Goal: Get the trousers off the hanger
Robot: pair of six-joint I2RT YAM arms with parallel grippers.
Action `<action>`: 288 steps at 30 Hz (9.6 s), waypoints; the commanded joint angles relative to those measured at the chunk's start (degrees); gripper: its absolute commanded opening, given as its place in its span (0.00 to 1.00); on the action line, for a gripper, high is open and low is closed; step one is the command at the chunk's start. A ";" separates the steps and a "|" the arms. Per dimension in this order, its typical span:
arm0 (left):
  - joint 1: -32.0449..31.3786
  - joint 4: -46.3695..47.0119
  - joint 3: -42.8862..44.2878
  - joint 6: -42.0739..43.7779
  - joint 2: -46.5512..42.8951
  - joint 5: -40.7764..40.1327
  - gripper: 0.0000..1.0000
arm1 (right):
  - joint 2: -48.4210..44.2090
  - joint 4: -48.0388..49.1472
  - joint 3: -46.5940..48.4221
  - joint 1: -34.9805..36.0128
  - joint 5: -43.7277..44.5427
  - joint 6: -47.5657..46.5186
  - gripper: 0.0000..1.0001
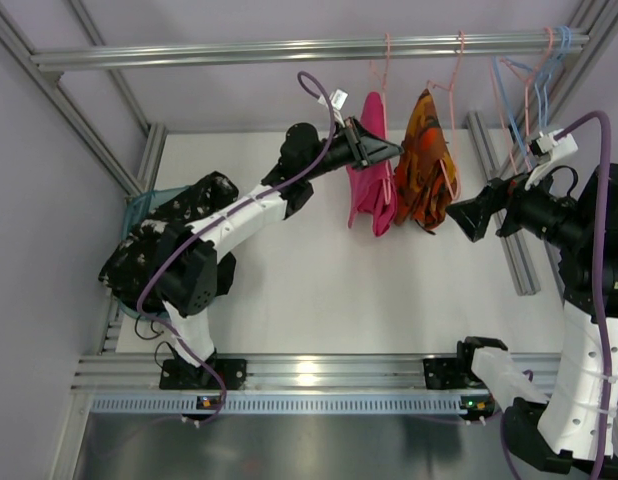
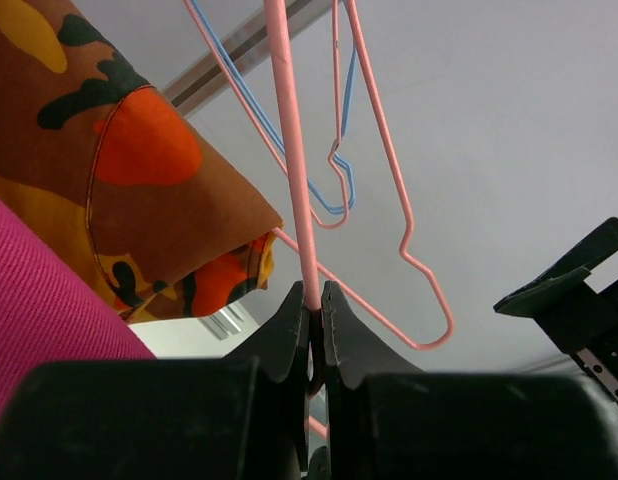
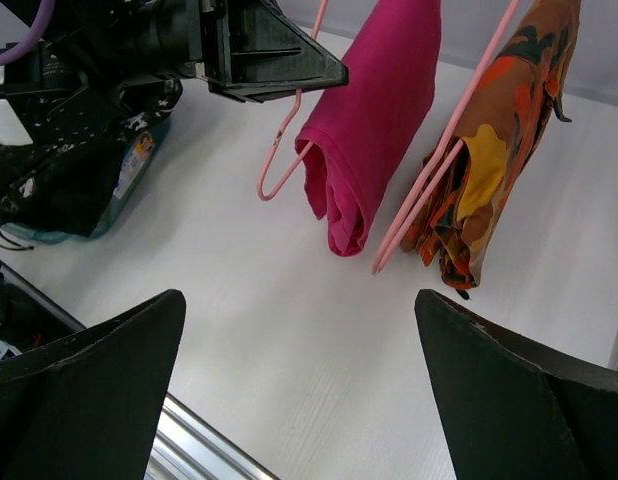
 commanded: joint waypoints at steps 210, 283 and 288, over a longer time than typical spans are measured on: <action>27.28 -32.48 -0.36 55.05 -62.61 -33.73 0.00 | 14.21 60.26 -27.36 32.43 -0.34 47.68 0.00; 31.80 -54.72 -7.22 83.00 -46.37 42.83 0.80 | 19.75 11.55 -3.81 40.77 -20.74 3.48 0.00; 19.84 -54.80 -9.06 86.52 -43.64 36.42 0.79 | 20.98 8.57 -2.31 44.12 -18.98 -0.57 0.00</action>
